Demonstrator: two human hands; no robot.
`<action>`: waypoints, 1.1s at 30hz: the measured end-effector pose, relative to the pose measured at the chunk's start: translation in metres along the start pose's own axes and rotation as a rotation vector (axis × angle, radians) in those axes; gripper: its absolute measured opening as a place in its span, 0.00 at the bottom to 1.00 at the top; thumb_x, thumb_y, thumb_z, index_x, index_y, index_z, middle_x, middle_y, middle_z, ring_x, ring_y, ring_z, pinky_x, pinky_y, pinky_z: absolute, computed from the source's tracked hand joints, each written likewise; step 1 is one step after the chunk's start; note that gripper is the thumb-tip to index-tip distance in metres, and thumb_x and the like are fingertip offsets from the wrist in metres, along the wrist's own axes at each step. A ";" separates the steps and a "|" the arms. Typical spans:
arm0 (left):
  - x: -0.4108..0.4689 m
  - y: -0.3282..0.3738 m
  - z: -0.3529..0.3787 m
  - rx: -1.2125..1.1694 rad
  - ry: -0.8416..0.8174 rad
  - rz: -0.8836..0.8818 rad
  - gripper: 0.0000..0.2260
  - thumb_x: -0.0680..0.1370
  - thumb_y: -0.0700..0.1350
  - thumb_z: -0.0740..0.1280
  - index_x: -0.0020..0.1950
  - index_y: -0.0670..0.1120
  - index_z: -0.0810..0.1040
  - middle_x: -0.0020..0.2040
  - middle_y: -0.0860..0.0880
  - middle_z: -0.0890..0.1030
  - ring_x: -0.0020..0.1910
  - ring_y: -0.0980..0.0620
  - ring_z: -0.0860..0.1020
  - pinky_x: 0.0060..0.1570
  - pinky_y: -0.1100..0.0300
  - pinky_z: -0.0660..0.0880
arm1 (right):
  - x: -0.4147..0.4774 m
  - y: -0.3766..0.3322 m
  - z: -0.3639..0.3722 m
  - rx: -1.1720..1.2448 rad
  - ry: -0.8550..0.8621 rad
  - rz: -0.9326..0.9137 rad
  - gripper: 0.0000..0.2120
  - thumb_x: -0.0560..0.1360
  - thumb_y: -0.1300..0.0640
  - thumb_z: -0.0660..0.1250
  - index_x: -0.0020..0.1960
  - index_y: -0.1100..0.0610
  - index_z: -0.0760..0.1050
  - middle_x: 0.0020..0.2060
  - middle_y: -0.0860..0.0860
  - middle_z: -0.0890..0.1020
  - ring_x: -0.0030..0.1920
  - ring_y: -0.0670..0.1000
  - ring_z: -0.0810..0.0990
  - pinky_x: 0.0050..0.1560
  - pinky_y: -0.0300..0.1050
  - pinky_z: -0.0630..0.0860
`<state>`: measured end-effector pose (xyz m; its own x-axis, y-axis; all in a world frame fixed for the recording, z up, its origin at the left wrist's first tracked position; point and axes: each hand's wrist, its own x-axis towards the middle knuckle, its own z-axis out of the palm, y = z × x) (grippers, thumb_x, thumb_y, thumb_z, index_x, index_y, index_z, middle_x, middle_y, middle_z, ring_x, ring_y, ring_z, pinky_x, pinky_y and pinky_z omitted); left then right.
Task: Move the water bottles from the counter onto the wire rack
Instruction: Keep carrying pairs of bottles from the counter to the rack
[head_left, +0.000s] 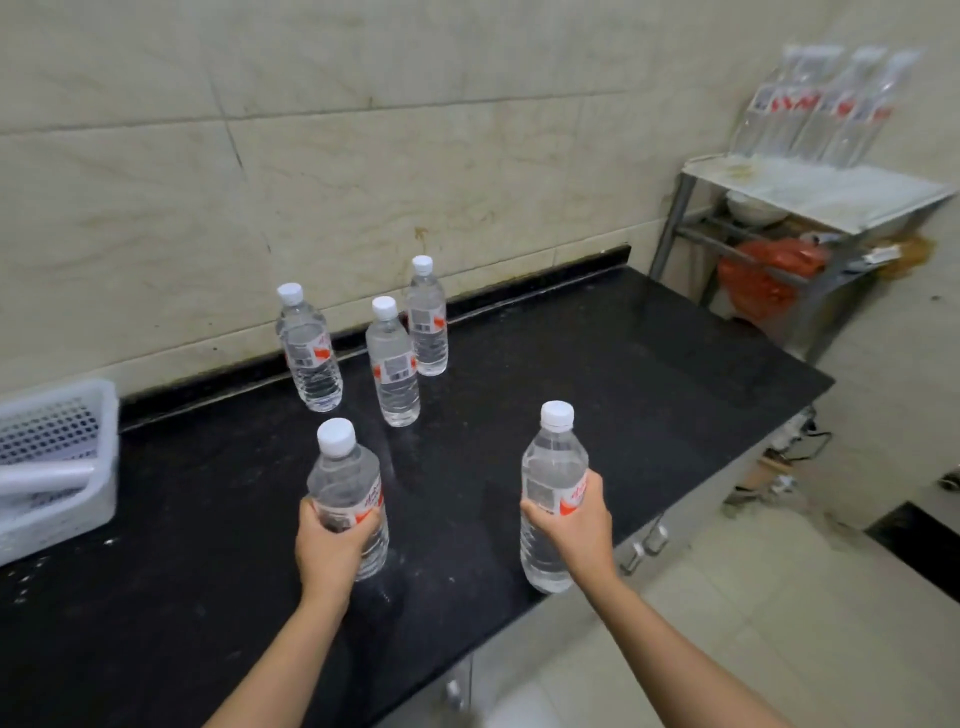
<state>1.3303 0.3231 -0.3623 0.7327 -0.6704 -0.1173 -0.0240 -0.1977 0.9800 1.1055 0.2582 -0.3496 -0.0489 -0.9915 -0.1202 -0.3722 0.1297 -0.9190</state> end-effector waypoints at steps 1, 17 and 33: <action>-0.013 0.001 0.012 -0.013 -0.024 0.001 0.19 0.65 0.33 0.74 0.48 0.48 0.70 0.48 0.47 0.77 0.48 0.47 0.76 0.53 0.52 0.73 | 0.000 0.005 -0.016 -0.006 0.003 -0.018 0.30 0.64 0.57 0.76 0.60 0.54 0.64 0.49 0.47 0.73 0.49 0.49 0.73 0.51 0.40 0.68; -0.137 0.064 0.256 -0.091 -0.633 0.095 0.22 0.66 0.32 0.73 0.55 0.48 0.73 0.46 0.52 0.80 0.45 0.54 0.78 0.45 0.59 0.74 | 0.021 0.070 -0.228 -0.112 0.318 0.108 0.29 0.59 0.48 0.75 0.56 0.50 0.67 0.52 0.48 0.79 0.52 0.53 0.78 0.48 0.46 0.75; -0.122 0.127 0.594 -0.127 -0.994 0.097 0.23 0.54 0.45 0.75 0.46 0.54 0.74 0.48 0.47 0.80 0.50 0.45 0.79 0.55 0.49 0.74 | 0.194 0.098 -0.423 -0.352 0.635 0.374 0.28 0.62 0.48 0.73 0.58 0.51 0.67 0.54 0.47 0.79 0.56 0.52 0.77 0.42 0.40 0.65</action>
<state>0.8339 -0.0449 -0.3193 -0.1703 -0.9835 -0.0603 0.0615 -0.0717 0.9955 0.6673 0.0785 -0.3044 -0.7042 -0.7072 -0.0633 -0.4912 0.5496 -0.6758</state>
